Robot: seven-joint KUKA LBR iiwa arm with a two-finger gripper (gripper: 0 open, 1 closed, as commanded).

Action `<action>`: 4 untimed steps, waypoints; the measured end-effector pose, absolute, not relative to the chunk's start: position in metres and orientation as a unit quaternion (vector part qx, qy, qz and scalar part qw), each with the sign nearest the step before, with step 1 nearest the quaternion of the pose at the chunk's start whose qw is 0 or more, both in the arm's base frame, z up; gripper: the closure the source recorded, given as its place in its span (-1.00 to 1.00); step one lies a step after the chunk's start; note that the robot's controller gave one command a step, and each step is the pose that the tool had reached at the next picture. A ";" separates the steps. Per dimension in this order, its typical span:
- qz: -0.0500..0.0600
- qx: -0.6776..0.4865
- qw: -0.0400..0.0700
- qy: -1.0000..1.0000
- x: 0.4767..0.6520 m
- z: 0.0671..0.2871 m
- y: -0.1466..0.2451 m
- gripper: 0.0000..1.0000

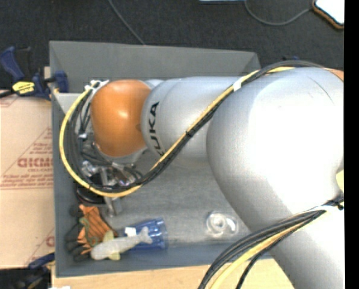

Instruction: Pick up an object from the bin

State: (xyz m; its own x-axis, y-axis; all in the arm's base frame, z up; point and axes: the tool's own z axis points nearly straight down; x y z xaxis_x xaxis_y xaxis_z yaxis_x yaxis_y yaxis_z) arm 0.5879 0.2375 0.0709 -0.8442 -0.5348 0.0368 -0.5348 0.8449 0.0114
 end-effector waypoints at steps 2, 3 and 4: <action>0.006 0.031 0.035 -0.999 0.626 0.137 0.228 -1.00; 0.005 0.098 0.039 -0.994 0.615 0.134 0.223 -1.00; -0.004 0.316 0.041 -0.948 0.596 0.068 0.203 -1.00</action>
Offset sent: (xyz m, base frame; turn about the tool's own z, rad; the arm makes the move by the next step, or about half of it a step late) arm -0.0269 -0.0044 -0.0009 -0.3427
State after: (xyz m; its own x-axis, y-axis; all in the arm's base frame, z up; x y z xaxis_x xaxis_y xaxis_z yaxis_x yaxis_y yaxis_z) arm 0.5957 0.2035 0.0680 -0.7965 -0.6000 0.0754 -0.5994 0.7998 0.0328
